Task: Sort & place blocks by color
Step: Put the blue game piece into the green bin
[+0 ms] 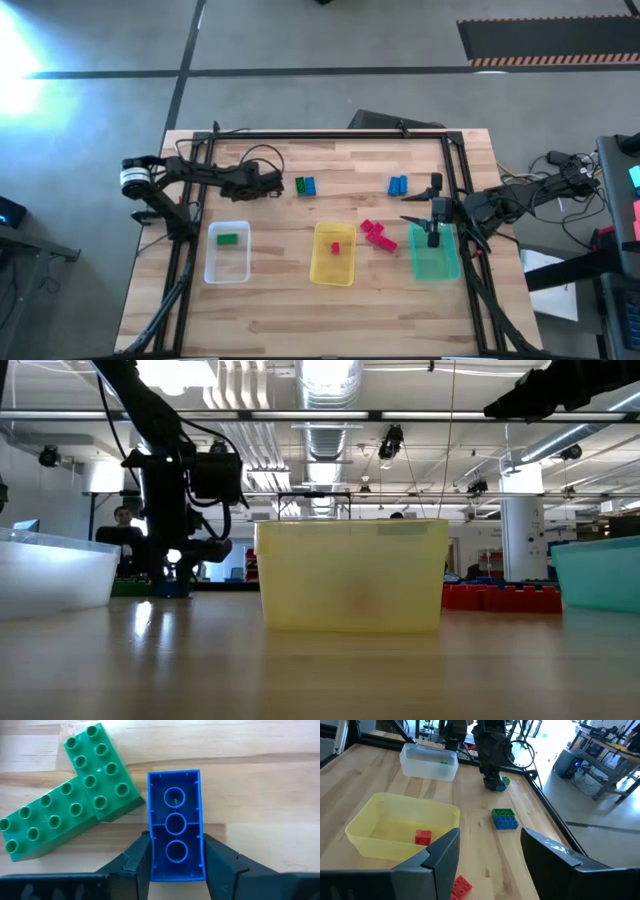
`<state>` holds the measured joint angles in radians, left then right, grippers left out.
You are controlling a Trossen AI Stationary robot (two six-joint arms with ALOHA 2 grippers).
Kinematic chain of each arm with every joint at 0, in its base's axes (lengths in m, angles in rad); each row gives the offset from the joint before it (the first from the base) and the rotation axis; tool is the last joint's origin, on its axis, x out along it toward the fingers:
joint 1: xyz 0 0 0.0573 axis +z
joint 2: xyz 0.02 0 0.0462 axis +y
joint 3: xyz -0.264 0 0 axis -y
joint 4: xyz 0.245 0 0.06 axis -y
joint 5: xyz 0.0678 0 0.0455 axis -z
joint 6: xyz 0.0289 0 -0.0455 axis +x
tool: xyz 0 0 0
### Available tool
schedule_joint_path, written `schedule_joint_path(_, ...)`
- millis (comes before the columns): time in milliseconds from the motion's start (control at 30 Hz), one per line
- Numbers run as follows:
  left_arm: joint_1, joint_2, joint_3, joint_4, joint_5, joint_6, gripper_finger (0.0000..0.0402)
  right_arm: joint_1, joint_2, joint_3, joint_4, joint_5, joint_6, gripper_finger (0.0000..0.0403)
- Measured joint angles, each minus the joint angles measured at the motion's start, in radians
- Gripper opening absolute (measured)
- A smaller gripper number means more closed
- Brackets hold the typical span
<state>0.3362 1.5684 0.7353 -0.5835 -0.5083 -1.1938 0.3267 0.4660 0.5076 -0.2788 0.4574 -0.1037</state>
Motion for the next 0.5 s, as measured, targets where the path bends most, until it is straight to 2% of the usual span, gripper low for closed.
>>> schedule_joint_path(167,-0.051,-0.007,0.021,0.01,-0.041,0.051,0.012,0.0,0.0,0.0,0.01,0.0,-0.004,0.0201)
schedule_joint_path(333,-0.132,-0.044,0.04,0.096,-0.079,0.148,0.012,0.0,0.008,-0.007,0.063,0.0,-0.014,0.0201)
schedule_joint_path(500,-0.227,-0.118,0.067,0.194,-0.134,0.315,0.012,0.0,0.037,-0.024,0.17,-0.002,-0.057,0.0201)
